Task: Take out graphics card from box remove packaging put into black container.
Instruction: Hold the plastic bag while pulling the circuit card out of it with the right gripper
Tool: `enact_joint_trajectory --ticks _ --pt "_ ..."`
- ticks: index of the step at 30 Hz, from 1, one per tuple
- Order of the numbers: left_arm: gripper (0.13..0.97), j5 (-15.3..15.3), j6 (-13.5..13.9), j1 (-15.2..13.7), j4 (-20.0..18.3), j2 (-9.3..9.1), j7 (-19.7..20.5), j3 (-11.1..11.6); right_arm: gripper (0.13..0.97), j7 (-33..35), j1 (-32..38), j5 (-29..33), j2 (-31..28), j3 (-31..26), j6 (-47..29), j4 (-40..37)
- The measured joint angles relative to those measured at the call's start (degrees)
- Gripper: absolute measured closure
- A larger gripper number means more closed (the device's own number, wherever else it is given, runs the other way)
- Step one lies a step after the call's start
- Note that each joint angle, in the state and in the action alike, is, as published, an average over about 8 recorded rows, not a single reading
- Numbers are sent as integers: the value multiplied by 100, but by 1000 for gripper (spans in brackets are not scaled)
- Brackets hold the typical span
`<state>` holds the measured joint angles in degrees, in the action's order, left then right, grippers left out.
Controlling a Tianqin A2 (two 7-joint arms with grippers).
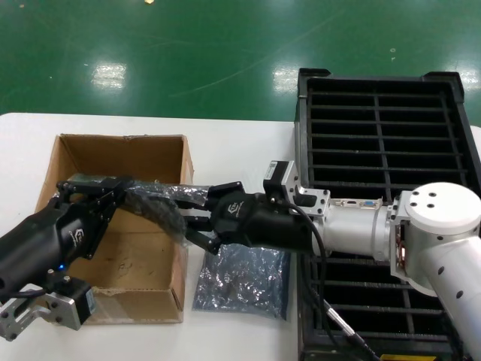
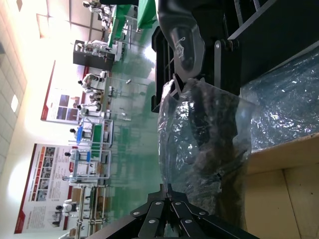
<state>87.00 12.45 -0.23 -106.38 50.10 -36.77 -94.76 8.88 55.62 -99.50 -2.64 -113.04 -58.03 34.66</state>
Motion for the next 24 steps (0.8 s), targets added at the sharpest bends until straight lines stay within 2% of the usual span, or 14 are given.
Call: enact_joint_trajectory --ticks 9,13,24 --pt "957 0 0 0 0 0 0 0 884 59 34 -36 75 87 48 -125" --pt "957 0 0 0 0 0 0 0 893 34 -18 -26 29 94 59 -16" --pt "957 0 0 0 0 0 0 0 908 -233 -470 -23 -411 16 -56 1106"
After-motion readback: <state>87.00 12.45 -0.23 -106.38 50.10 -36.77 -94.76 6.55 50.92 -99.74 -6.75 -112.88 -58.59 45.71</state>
